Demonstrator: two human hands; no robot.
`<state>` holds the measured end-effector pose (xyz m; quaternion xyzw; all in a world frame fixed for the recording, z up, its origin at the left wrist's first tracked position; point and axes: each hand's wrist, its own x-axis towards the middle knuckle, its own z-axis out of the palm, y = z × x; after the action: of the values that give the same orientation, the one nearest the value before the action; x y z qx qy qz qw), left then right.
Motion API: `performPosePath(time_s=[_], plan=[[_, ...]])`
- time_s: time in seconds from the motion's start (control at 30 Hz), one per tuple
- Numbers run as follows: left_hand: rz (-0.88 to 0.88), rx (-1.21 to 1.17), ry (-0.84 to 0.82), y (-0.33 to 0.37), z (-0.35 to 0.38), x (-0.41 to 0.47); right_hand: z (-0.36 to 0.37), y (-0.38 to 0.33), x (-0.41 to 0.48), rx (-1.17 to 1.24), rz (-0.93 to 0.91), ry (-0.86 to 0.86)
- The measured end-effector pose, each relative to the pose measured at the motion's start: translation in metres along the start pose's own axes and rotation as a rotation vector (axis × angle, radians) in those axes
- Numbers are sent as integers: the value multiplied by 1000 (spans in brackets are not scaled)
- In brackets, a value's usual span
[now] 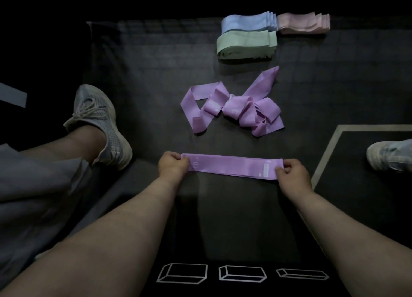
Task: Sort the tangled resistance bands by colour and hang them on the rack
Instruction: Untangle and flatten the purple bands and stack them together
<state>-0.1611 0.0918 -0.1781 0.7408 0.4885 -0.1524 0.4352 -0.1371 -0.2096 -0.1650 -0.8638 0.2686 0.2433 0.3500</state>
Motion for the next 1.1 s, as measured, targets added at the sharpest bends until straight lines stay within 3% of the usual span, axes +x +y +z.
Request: performPosePath(time_s=[0.27, 0.47, 0.6, 0.73, 0.93, 1.0, 1.1], plan=[[88, -84, 7, 2, -13, 0, -1, -5, 1, 60, 2, -63], [67, 215, -8, 6, -6, 6, 9, -9, 12, -153, 133, -14], [92, 593, 96, 21, -2, 1, 7, -21, 8, -207, 214, 83], [376, 566, 191, 48, 14, 1, 6, -42, 10, -132, 61, 231], [822, 630, 125, 101, 42, 16, 19, -76, 18, 66, -205, 184], [826, 712, 132, 120, 50, 25, 25, -83, 21, 81, -238, 159], [688, 858, 102, 132, 62, 42, 38, -91, 24, 106, -252, 128]])
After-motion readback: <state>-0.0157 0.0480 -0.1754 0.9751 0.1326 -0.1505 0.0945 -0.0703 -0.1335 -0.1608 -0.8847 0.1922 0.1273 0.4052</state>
